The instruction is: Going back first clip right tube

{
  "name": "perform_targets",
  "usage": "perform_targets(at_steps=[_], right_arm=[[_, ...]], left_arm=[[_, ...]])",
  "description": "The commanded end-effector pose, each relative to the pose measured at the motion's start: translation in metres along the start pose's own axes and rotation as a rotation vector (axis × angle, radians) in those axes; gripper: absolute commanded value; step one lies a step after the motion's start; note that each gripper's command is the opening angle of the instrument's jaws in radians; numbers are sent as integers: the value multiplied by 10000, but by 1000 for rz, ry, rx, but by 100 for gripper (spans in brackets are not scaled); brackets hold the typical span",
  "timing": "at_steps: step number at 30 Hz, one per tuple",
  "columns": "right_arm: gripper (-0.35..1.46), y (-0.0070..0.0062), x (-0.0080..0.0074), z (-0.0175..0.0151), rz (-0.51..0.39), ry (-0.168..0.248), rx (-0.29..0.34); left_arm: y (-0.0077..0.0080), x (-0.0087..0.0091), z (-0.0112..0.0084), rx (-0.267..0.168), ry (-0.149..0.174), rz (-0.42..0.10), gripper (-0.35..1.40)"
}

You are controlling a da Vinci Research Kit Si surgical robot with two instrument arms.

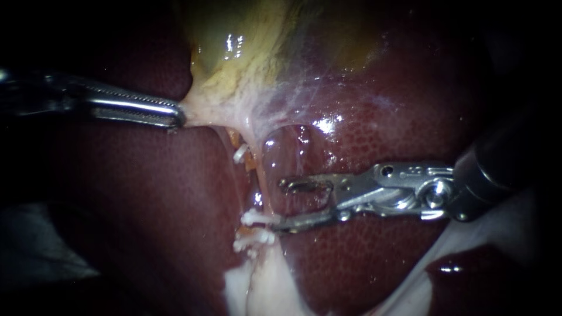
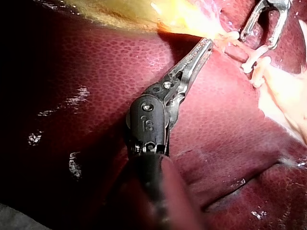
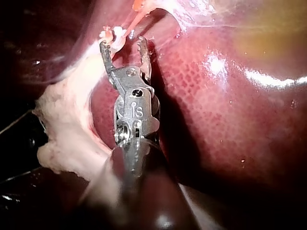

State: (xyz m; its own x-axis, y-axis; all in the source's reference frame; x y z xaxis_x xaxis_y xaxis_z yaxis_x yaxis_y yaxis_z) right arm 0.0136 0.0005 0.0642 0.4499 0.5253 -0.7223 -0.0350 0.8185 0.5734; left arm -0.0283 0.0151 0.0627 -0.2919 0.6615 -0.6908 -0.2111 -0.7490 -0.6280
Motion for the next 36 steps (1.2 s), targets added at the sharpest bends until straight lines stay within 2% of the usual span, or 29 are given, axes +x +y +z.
perform_targets(at_steps=[1, 5, 11, 22, 27, 31, 36], right_arm=[[50, -1, 2, -4, -28, -15, 3], [50, -5, 12, -24, -152, -74, 14], [50, -7, 24, -61, -255, -79, -25], [50, -3, 24, -100, -309, -101, -90], [50, -3, 22, -105, -322, -139, -70], [50, -4, 20, -108, -323, -141, -62], [50, -4, 19, -110, -324, -147, -58]], left_arm=[[0, 0, 0, 0, 0, 0, -35], [-1, -1, -1, -1, 0, 0, -35], [-1, -1, -1, -1, 0, 1, -35], [-4, -4, 2, 0, 0, 2, -35], [-6, -10, 10, 5, 0, 5, -35], [-12, -17, 20, 12, 4, 9, -35], [-22, -27, 38, 12, -11, 15, -35]])
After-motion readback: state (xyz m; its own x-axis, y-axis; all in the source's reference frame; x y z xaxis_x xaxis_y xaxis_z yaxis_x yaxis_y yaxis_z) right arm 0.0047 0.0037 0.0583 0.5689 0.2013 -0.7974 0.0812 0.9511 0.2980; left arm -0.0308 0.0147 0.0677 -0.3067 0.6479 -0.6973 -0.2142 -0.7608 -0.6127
